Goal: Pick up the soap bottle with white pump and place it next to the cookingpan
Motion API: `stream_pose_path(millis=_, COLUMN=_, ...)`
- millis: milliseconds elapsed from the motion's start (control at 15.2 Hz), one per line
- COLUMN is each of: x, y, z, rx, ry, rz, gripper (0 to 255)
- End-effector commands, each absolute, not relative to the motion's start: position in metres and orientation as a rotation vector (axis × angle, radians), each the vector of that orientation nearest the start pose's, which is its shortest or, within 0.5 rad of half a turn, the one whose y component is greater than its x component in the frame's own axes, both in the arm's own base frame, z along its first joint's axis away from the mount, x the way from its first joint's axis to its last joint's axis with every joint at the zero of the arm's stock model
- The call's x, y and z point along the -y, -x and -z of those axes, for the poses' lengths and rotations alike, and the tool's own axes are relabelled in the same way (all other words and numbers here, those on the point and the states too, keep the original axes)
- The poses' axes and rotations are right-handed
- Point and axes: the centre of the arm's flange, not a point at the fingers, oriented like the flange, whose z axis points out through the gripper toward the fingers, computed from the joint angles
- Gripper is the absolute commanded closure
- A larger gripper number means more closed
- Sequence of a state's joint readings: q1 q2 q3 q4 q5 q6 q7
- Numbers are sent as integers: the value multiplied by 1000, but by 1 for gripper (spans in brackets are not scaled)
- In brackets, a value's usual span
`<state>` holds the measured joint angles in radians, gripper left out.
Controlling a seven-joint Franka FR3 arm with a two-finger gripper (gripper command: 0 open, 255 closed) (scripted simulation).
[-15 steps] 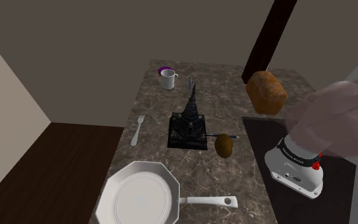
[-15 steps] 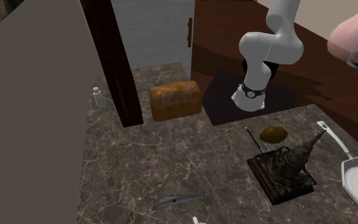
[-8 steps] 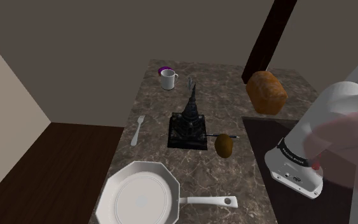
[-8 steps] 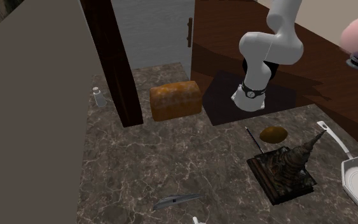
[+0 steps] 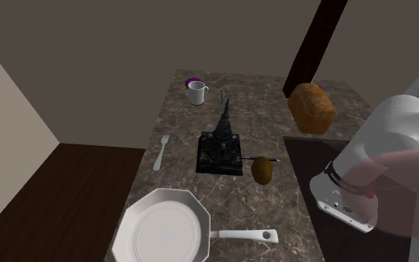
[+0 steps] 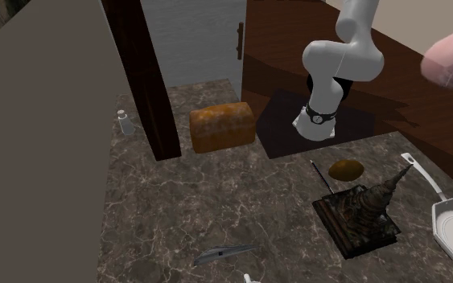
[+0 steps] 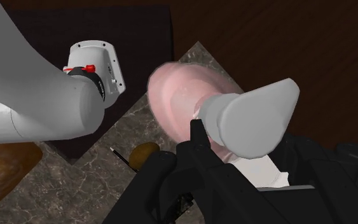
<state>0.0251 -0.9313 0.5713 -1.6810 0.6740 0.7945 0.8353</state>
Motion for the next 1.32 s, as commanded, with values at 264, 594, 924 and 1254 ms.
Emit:
stream_pose_path(millis=264, x=-315, y=10, z=-717, rx=-8, ry=3172, rz=-223, gripper=255)
stream_pose_path(millis=594, x=-315, y=10, z=-691, rx=-8, ry=3172, rz=-223, gripper=255)
stream_pose_path(millis=924, x=-315, y=10, z=-664, rx=-8, ry=3172, rz=-223, gripper=255)
stream_pose_path(millis=1254, x=-315, y=10, z=-638, rx=-8, ry=3172, rz=-223, gripper=255)
